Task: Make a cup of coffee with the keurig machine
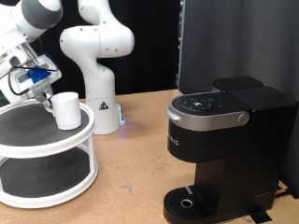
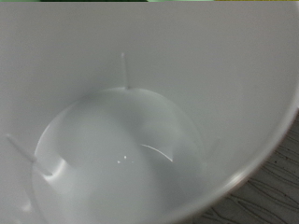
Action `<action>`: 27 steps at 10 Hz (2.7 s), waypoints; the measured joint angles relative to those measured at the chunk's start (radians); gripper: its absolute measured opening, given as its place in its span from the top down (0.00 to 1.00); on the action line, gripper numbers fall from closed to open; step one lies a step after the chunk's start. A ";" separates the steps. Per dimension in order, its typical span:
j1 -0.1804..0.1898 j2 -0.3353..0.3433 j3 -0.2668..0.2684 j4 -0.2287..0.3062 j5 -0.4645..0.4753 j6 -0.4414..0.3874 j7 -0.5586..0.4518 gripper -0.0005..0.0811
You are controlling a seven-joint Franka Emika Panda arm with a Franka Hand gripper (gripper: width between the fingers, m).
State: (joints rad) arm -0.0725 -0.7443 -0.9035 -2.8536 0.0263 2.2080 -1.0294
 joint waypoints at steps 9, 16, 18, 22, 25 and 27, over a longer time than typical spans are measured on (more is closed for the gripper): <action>-0.046 -0.198 0.127 0.118 0.064 -0.366 0.155 0.90; -0.006 -0.192 0.235 0.063 0.162 -0.201 0.324 0.90; 0.047 -0.169 0.277 0.062 0.209 -0.111 0.385 0.90; 0.173 -0.068 0.313 0.061 0.289 0.049 0.430 0.90; 0.250 0.000 0.315 0.061 0.341 0.145 0.430 0.90; 0.275 0.031 0.317 0.064 0.346 0.155 0.433 0.90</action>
State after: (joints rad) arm 0.2026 -0.7134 -0.5869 -2.7899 0.3724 2.3629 -0.5962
